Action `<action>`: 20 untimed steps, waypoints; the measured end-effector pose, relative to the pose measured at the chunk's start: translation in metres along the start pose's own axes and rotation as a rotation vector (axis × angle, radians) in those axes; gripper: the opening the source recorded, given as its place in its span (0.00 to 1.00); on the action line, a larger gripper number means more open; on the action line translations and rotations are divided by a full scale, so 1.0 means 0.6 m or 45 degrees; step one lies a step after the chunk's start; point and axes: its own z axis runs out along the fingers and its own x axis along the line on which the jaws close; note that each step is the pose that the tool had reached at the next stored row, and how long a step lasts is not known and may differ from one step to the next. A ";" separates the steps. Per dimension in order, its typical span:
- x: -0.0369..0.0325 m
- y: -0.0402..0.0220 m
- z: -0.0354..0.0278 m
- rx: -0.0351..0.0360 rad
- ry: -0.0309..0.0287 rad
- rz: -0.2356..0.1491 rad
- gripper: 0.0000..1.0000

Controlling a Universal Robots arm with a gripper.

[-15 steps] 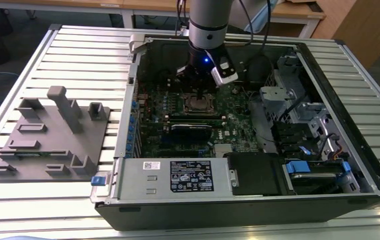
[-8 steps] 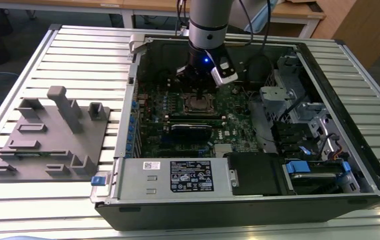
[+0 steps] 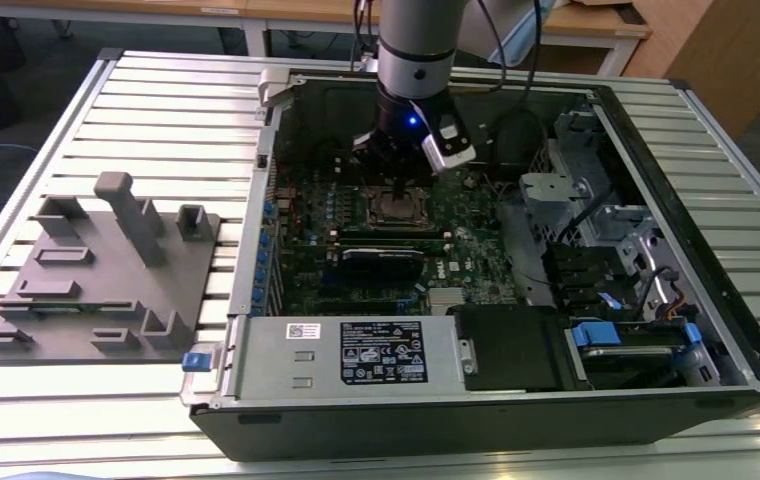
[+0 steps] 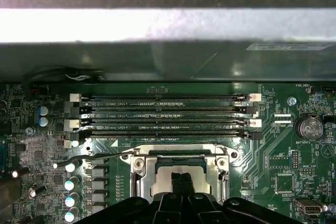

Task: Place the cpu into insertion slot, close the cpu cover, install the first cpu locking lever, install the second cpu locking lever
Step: 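Close the cpu cover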

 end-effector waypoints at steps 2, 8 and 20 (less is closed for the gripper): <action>0.000 -0.002 0.000 0.0002 0.0002 0.000 0.11; 0.000 -0.008 0.000 0.0000 0.0001 0.000 0.11; 0.000 -0.016 0.000 -0.0044 0.0003 0.000 0.11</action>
